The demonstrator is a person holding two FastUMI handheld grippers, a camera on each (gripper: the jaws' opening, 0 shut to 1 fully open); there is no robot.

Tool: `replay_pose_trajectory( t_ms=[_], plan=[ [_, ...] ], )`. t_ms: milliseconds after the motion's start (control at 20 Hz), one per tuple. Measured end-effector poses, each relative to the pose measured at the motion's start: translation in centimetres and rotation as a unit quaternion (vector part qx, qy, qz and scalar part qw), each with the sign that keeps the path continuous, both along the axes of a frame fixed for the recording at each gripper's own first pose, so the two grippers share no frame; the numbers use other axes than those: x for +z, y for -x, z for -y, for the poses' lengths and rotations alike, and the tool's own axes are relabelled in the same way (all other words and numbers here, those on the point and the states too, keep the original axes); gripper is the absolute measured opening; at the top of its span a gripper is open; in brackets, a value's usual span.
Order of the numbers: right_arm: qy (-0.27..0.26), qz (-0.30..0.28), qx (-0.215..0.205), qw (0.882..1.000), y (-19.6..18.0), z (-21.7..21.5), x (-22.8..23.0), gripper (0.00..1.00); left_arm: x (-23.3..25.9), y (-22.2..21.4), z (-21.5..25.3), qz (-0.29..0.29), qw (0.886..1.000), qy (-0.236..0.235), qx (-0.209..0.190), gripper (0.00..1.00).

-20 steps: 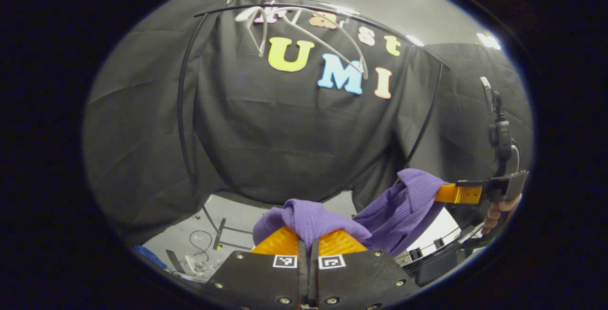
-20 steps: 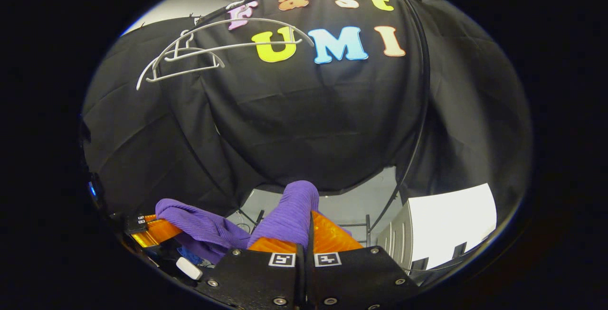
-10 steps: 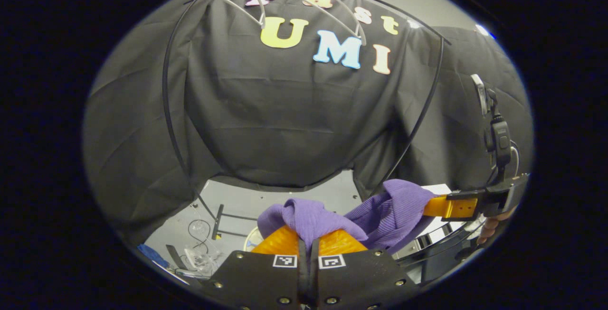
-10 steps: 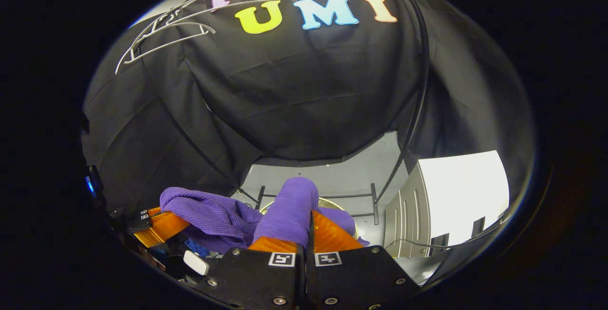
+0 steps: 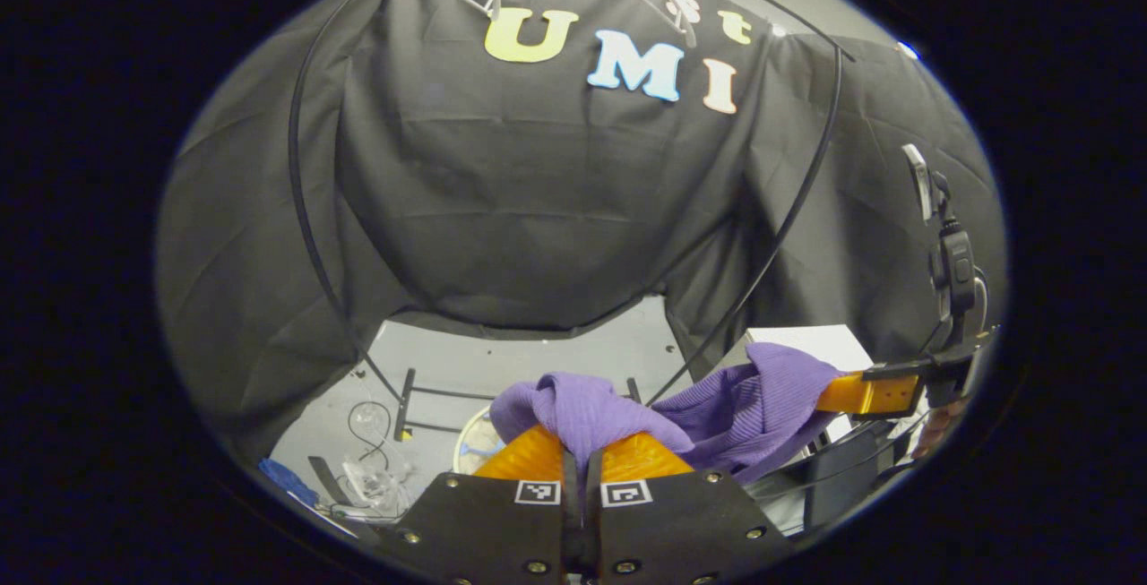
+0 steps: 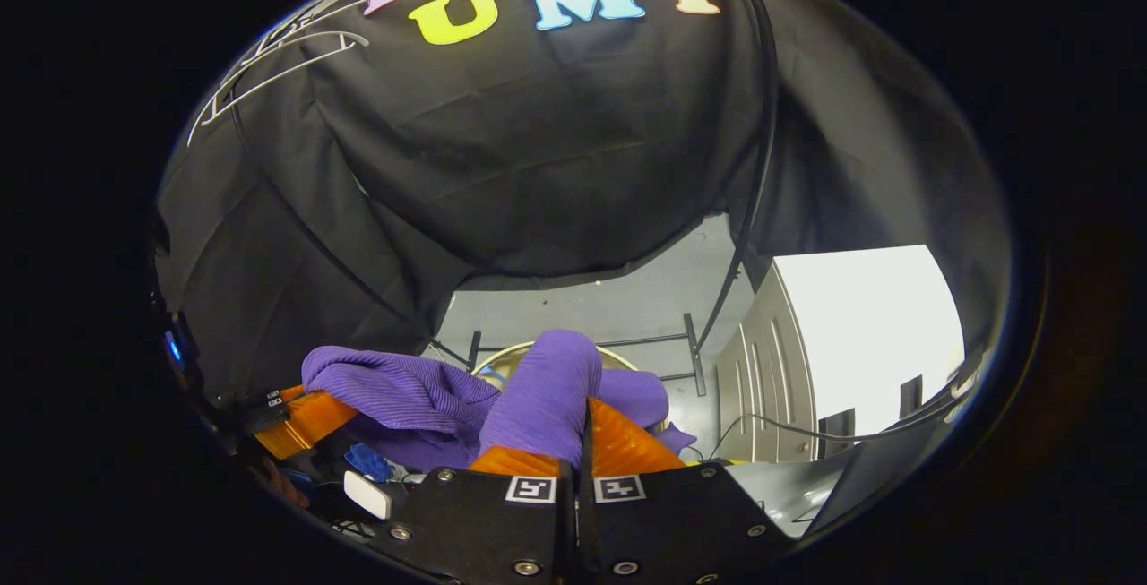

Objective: Grasp the clothes on the hanger with both hands and then place them into the laundry hamper below.

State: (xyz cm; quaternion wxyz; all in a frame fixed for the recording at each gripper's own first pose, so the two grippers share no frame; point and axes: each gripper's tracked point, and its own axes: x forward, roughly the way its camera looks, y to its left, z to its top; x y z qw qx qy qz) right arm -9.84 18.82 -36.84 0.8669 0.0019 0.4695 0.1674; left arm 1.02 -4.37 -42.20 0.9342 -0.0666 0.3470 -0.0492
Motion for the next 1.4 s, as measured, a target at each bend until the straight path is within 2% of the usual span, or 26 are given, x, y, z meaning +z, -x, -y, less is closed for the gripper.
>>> replay_pose_trajectory(
  t_ms=[250,550,800,900,950,1200,1300,1400],
  plan=[
    [0.001,-0.016,-0.013,1.0,0.7,-0.5,-1.5,0.02,-1.5,-0.2,0.6,-0.009,1.0,-0.008,-0.014,0.01],
    [0.011,-0.017,-0.01,1.0,0.8,-1.2,-1.9,0.03,-2.2,-0.3,-0.5,-0.023,1.0,-0.009,0.0,0.0],
    [0.02,-0.024,-0.017,0.999,1.4,-1.1,-2.4,0.09,-2.4,-0.1,-1.5,-0.027,0.999,-0.026,-0.005,0.0],
    [0.02,-0.027,-0.019,0.999,1.6,-1.1,-2.5,0.14,-2.7,0.1,-2.4,-0.035,0.999,-0.033,0.008,0.01],
    [0.014,-0.026,-0.019,0.999,1.5,-1.3,-2.2,0.1,-3.1,0.3,-2.5,-0.041,0.999,-0.029,0.015,0.03],
    [-0.001,-0.001,-0.015,1.0,0.5,-2.5,0.1,0.72,-4.0,1.8,-4.0,-0.063,0.997,-0.03,0.035,0.1],
    [-0.005,0.008,-0.018,1.0,0.2,-2.6,0.9,0.86,-2.5,1.7,-4.0,-0.045,0.998,-0.027,0.032,0.33],
    [-0.011,0.017,-0.025,0.999,0.1,-2.2,1.9,0.91,-0.9,1.7,-4.3,-0.034,0.998,-0.04,0.026,0.65]
  ],
)
